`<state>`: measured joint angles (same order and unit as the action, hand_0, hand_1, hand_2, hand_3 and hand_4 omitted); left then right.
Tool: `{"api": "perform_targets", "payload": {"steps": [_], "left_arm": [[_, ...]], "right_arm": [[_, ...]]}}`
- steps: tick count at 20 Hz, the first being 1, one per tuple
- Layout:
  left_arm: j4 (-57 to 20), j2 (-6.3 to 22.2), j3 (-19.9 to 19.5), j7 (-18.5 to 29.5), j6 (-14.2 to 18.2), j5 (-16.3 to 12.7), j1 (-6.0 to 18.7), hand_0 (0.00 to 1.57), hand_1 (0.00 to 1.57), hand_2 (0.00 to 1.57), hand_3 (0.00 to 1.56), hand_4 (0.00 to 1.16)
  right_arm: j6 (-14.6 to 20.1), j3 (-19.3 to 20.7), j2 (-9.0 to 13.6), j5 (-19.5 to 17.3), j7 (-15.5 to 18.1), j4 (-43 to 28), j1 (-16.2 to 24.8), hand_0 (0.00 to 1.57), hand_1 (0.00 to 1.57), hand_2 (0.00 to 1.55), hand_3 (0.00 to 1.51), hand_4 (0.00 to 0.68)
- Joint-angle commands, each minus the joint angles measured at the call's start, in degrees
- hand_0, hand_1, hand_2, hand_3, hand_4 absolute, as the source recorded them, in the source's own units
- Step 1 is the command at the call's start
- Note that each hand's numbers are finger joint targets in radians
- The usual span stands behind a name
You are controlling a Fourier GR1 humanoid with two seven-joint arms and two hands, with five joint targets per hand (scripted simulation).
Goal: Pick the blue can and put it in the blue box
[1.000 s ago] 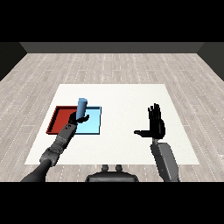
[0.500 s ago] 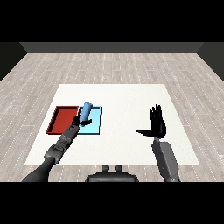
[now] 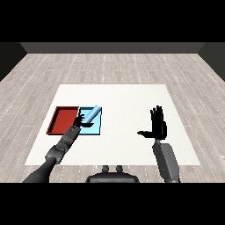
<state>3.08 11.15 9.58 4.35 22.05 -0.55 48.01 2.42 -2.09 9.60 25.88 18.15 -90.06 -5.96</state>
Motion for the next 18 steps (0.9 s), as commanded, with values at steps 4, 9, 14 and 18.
{"api": "perform_targets", "payload": {"steps": [4, 9, 14, 18], "left_arm": [[4.0, 0.1, -5.5, 8.4, 13.9, -4.4, -4.3, 0.0, 0.0, 0.0, 0.0, 0.0], [16.1, -0.3, -9.4, 24.9, 15.6, -7.6, -5.7, 0.0, 0.0, 0.0, 0.0, 0.0], [29.2, -2.7, -8.7, 37.2, 3.8, -9.6, -11.7, 0.0, 0.0, 0.0, 0.0, 0.0], [40.7, -4.1, -6.3, 41.1, -2.6, -11.0, -20.2, 0.0, 0.0, 0.0, 0.0, 0.0]], "right_arm": [[-0.4, 0.0, -1.5, 0.5, 0.8, -0.5, 0.4, 0.0, 0.0, 0.0, 0.0, 0.0], [-1.4, 0.1, -0.4, 0.3, 0.6, -1.5, 1.8, 0.0, 0.0, 0.0, 0.0, 0.0], [-2.5, 1.6, 1.9, 0.9, -1.0, -0.5, 0.0, 0.0, 0.0, 0.0, 0.0, 0.0], [-0.9, -0.1, 1.8, -1.4, -2.6, -1.3, 1.6, 0.0, 0.0, 0.0, 0.0, 0.0]]}}
